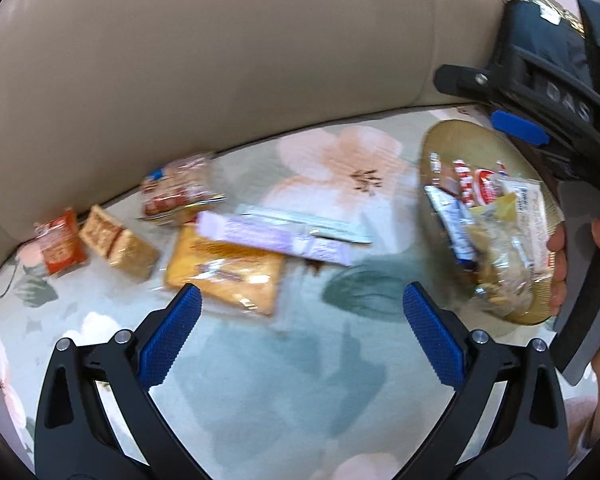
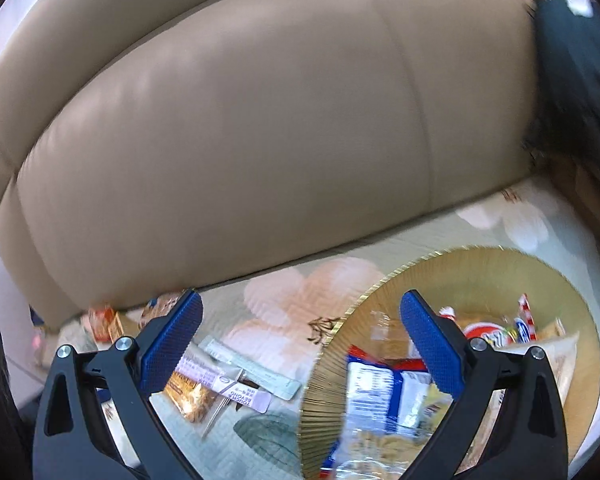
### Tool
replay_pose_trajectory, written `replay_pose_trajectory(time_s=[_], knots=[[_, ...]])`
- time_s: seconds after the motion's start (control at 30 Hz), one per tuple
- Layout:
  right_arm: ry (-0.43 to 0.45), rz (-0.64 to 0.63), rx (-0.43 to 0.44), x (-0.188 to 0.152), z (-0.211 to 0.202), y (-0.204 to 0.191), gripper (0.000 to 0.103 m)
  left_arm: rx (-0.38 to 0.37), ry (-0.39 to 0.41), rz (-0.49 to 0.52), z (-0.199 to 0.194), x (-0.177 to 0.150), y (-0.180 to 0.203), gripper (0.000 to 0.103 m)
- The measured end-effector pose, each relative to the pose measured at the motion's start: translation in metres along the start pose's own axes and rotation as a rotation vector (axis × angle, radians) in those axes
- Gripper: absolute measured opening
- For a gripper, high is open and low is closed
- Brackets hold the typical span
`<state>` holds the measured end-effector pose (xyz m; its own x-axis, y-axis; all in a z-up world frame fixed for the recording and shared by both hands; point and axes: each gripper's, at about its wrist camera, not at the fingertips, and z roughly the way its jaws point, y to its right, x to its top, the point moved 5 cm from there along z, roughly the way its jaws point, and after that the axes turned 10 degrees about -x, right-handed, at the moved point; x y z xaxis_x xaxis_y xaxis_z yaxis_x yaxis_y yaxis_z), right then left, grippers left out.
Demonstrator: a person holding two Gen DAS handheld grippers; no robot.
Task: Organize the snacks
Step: 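Move both open tools back toward the orange-red bread bag and yellow bread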
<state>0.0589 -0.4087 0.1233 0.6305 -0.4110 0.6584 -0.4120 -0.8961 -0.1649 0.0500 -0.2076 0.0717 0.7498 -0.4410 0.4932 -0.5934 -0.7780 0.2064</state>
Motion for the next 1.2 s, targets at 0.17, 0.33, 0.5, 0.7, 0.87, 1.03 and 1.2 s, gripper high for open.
replay_pose_trajectory(time_s=[0.17,0.33,0.5,0.7,0.87,1.03,1.2], knots=[[0.012,-0.132,-0.021,-0.006,0.001,-0.031,0.098,0.044,0.007,-0.017,-0.015,-0.001,-0.037,0.1],[-0.006,-0.213,-0.042,-0.017,0.008,-0.054,0.098,0.121,0.02,-0.006,-0.035,-0.005,-0.08,0.1],[-0.06,-0.18,0.05,-0.032,0.015,-0.077,0.098,0.175,-0.022,-0.065,-0.042,-0.019,-0.136,0.1],[-0.187,-0.156,0.113,-0.056,0.039,-0.101,0.098,0.188,0.026,-0.218,-0.044,-0.012,-0.203,0.1],[-0.233,-0.285,0.08,-0.077,0.054,-0.122,0.098,0.178,0.031,-0.304,-0.019,-0.012,-0.244,0.1],[-0.269,-0.408,0.076,-0.095,0.066,-0.143,0.098,0.141,0.032,-0.34,0.006,-0.021,-0.265,0.1],[-0.329,-0.5,0.054,-0.118,0.085,-0.156,0.098,0.112,0.05,-0.324,0.026,-0.019,-0.274,0.1]])
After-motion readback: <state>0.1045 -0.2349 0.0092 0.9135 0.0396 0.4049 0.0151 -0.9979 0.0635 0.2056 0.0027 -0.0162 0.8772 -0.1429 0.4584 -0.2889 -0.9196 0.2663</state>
